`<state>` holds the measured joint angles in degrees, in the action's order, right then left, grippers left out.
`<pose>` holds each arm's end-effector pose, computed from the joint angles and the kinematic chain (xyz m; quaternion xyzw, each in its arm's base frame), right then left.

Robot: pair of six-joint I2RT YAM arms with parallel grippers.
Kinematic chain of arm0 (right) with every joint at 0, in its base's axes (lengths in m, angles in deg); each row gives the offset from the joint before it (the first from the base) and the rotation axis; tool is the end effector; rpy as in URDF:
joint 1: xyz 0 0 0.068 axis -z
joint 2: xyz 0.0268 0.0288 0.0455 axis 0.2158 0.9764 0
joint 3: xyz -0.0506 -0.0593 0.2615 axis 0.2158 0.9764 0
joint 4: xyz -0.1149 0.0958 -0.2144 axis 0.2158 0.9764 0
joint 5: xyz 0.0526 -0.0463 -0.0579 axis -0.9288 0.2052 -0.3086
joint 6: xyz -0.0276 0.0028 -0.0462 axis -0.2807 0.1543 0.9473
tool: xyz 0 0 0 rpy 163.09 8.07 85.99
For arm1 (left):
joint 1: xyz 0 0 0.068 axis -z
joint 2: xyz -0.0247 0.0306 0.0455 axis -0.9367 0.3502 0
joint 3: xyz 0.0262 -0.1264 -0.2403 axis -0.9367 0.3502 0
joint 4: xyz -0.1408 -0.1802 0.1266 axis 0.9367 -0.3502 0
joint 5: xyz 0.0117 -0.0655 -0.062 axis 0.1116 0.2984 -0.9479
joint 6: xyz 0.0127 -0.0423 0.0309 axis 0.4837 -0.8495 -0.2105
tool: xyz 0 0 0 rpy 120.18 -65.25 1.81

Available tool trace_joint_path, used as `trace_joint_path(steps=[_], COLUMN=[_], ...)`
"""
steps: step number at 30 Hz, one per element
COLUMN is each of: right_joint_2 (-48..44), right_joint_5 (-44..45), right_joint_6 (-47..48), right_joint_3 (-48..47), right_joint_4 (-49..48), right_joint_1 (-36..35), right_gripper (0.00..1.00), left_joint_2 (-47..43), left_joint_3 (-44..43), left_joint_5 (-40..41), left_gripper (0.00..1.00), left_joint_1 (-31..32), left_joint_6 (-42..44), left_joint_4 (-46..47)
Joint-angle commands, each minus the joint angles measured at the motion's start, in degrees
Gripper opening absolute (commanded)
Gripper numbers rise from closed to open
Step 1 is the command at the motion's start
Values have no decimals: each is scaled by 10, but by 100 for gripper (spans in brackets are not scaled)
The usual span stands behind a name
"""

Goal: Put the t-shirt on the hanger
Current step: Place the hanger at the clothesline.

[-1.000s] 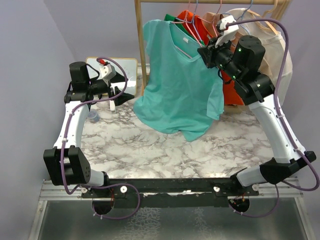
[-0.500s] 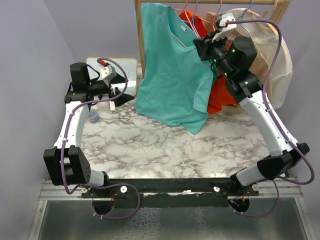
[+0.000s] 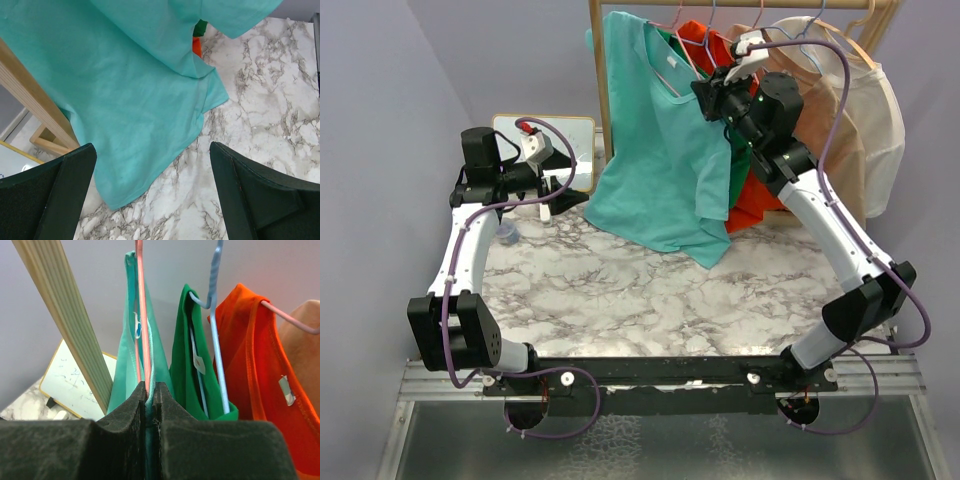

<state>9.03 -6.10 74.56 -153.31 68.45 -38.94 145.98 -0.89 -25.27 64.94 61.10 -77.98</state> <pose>0.3285 0.1642 0.4813 -0.1333 0.6701 0.2032 0.7014 0.3055 -0.0100 0.3600 0.4404 0.6029 -0.3775 0.5478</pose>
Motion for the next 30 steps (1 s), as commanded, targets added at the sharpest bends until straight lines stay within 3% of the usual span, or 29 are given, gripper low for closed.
trace_joint_path(steps=[1,17,18,22,23,24,30], right_joint_2=[17,53,48,19,9,-35,-167], right_joint_5=[1,67,72,102,108,130,173], right_joint_6=[-2,46,45,39,36,30,21], right_joint_3=[-21,-22,-13,29,40,79,183], right_joint_4=[-41,-21,-26,-40,-45,-59,-86], right_joint_1=[-9,-69,-69,-69,-69,-69,-69], right_gripper=[1,2,8,56,88,99,99], left_joint_2=[-9,-23,-23,-30,-34,-50,-87], left_joint_3=[5,17,16,22,26,46,92], left_joint_5=[-15,0,5,42,50,90,162], left_gripper=[99,99,99,99,99,99,99], left_joint_1=[-3,-3,-3,-2,-2,-2,-1], left_joint_6=[5,-1,-6,-38,-47,-93,-166], left_joint_4=[-5,-14,-17,-13,-6,29,86])
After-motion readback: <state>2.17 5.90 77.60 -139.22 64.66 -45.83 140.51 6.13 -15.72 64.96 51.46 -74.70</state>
